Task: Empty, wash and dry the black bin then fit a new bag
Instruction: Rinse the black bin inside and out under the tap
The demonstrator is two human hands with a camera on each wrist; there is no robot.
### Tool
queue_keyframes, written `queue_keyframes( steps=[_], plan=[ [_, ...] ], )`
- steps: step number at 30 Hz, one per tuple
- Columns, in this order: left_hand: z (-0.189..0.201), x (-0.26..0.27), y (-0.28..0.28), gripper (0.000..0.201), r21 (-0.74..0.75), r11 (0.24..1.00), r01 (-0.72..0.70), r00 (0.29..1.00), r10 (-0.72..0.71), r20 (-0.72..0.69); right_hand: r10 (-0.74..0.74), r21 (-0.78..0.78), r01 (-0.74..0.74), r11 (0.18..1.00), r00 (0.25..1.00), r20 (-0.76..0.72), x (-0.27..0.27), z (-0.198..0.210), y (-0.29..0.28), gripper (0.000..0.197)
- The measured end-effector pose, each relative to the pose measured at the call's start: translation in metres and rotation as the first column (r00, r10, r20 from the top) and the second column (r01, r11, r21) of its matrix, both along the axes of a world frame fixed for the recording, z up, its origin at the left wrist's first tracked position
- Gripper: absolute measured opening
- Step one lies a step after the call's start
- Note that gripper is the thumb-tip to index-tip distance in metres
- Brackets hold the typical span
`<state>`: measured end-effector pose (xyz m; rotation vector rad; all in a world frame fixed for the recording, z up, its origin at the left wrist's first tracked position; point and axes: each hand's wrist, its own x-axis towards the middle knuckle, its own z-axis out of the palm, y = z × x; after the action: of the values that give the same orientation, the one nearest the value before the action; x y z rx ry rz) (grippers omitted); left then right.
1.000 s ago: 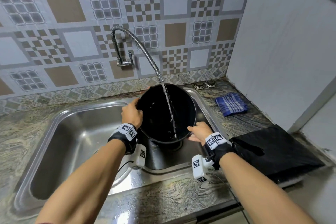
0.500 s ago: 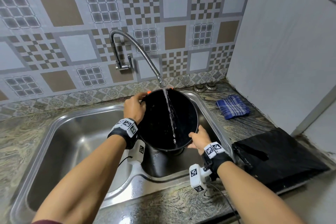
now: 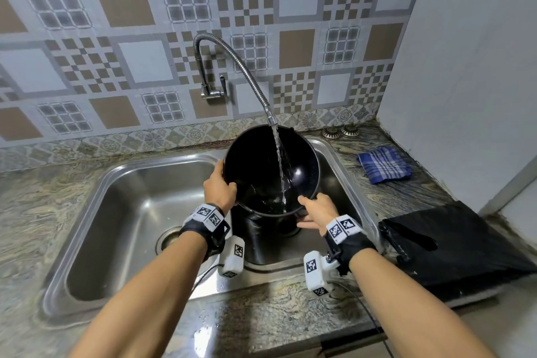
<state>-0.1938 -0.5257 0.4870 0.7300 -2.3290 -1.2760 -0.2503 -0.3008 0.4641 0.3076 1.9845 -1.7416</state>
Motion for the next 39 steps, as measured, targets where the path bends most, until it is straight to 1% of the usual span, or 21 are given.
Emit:
queue_keyframes(
  steps=[1,2,4,6,8,10,14,16,18,19,21,23,25,27,29,31,33,34,36,38,39],
  plan=[
    [0.001,-0.001,-0.001,0.065,-0.026,1.0,-0.007,1.0,0.007,-0.001,0.005,0.066,0.0,0.998,0.998,-0.069,-0.005,-0.001,0.003,0.036],
    [0.002,-0.002,-0.002,0.064,-0.044,0.999,-0.008,1.0,0.008,-0.006,0.01,0.149,0.015,0.989,0.986,-0.169,-0.01,-0.001,0.007,0.047],
    [0.004,-0.002,-0.004,0.062,-0.072,0.997,0.001,1.0,-0.003,-0.03,0.077,0.293,0.039,0.955,0.925,-0.372,-0.021,0.001,0.015,0.066],
    [0.005,-0.004,-0.01,0.062,-0.121,0.992,0.019,0.999,-0.024,-0.044,0.169,0.348,0.008,0.937,0.863,-0.476,-0.031,0.01,0.02,0.072],
    [0.007,-0.007,-0.017,0.063,-0.143,0.989,0.042,0.998,-0.048,-0.038,0.255,0.41,-0.025,0.912,0.816,-0.518,-0.041,0.018,0.023,0.07],
    [0.011,-0.01,-0.021,0.062,-0.174,0.983,0.059,0.998,-0.061,-0.007,0.33,0.48,-0.047,0.876,0.784,-0.526,-0.046,0.022,0.023,0.069],
    [0.018,-0.023,-0.029,0.058,-0.171,0.981,0.096,0.995,-0.093,0.022,0.346,0.543,-0.006,0.84,0.776,-0.527,-0.045,0.014,0.021,0.071],
    [0.024,-0.026,-0.03,0.054,-0.125,0.985,0.119,0.993,-0.12,0.002,0.299,0.511,0.028,0.859,0.783,-0.545,-0.042,0.007,0.02,0.072],
    [0.026,-0.027,-0.03,0.052,-0.055,0.991,0.124,0.992,-0.126,-0.019,0.211,0.426,0.055,0.903,0.808,-0.551,-0.04,-0.002,0.018,0.071],
    [0.027,-0.027,-0.029,0.054,-0.029,0.991,0.128,0.991,-0.129,-0.021,0.163,0.384,0.072,0.921,0.823,-0.544,-0.039,-0.006,0.015,0.07],
    [0.022,-0.022,-0.027,0.064,0.02,0.989,0.143,0.989,-0.144,0.029,0.074,0.312,0.116,0.943,0.84,-0.538,-0.039,-0.013,0.01,0.071],
    [0.013,-0.016,-0.024,0.069,0.103,0.981,0.167,0.977,-0.178,0.116,0.015,0.299,0.167,0.94,0.852,-0.523,-0.034,-0.012,0.005,0.071],
    [0.005,-0.01,-0.019,0.065,0.243,0.957,0.158,0.969,-0.198,0.151,-0.015,0.306,0.191,0.933,0.868,-0.496,-0.031,-0.011,0.002,0.069],
    [-0.004,-0.012,-0.021,0.068,0.335,0.932,0.14,0.974,-0.191,0.124,-0.014,0.25,0.154,0.956,0.875,-0.484,-0.027,-0.013,0.0,0.069],
    [-0.01,-0.016,-0.024,0.073,0.356,0.925,0.134,0.98,-0.177,0.092,-0.008,0.228,0.139,0.964,0.867,-0.498,-0.023,-0.014,0.003,0.07],
    [-0.011,-0.018,-0.024,0.074,0.37,0.921,0.124,0.986,-0.157,0.06,0.028,0.277,0.137,0.951,0.855,-0.519,-0.019,-0.013,0.007,0.069],
    [-0.005,-0.016,-0.02,0.071,0.392,0.914,0.101,0.991,-0.126,0.037,0.088,0.329,0.133,0.935,0.811,-0.578,-0.012,-0.008,0.012,0.067],
    [-0.001,-0.015,-0.019,0.07,0.401,0.912,0.087,0.993,-0.11,0.034,0.124,0.324,0.114,0.939,0.767,-0.63,-0.007,-0.008,0.015,0.066],
    [0.002,-0.016,-0.02,0.068,0.435,0.898,0.06,0.995,-0.086,0.041,0.236,0.325,0.012,0.946,0.663,-0.71,0.004,-0.006,0.021,0.061],
    [0.003,-0.016,-0.027,0.069,0.487,0.872,0.043,0.995,-0.082,0.06,0.379,0.417,-0.077,0.906,0.586,-0.716,0.012,-0.008,0.027,0.054],
    [0.003,-0.016,-0.03,0.068,0.51,0.859,0.043,0.994,-0.088,0.064,0.441,0.472,-0.094,0.876,0.553,-0.707,0.015,-0.008,0.03,0.051]
  ],
)
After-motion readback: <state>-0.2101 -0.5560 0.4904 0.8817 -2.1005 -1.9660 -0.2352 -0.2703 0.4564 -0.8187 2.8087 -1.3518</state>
